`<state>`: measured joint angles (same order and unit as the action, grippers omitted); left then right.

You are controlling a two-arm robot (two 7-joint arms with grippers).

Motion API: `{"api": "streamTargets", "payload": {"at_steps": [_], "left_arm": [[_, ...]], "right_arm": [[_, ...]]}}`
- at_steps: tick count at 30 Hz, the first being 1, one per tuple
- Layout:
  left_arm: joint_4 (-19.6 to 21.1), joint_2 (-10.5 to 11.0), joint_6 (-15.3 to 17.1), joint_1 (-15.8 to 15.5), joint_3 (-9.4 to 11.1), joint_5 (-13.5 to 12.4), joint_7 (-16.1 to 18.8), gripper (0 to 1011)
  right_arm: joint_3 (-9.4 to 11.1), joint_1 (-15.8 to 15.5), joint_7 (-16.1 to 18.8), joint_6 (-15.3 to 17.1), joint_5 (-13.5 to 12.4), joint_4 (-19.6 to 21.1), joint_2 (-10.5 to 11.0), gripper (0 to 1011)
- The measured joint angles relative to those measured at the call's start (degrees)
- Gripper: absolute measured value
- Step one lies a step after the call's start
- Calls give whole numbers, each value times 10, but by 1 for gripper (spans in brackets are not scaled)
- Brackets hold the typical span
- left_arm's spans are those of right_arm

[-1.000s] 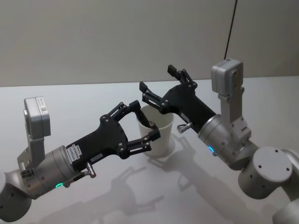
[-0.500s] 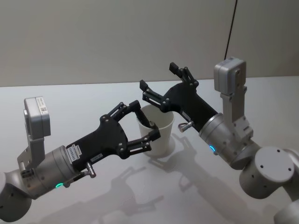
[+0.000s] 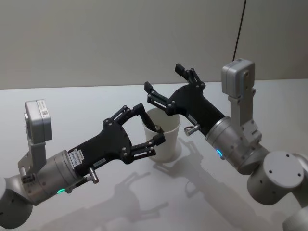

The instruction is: Place the pen into the pen holder.

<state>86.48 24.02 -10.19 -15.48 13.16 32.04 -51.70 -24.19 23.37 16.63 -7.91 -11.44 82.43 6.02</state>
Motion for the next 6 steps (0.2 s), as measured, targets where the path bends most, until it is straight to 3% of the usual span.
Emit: {"api": "streamTargets", "payload": {"at_steps": [6], "left_arm": [[0, 0, 0, 0, 0, 0, 0, 1003]], "right_arm": [[0, 0, 0, 0, 0, 0, 0, 1001]]}}
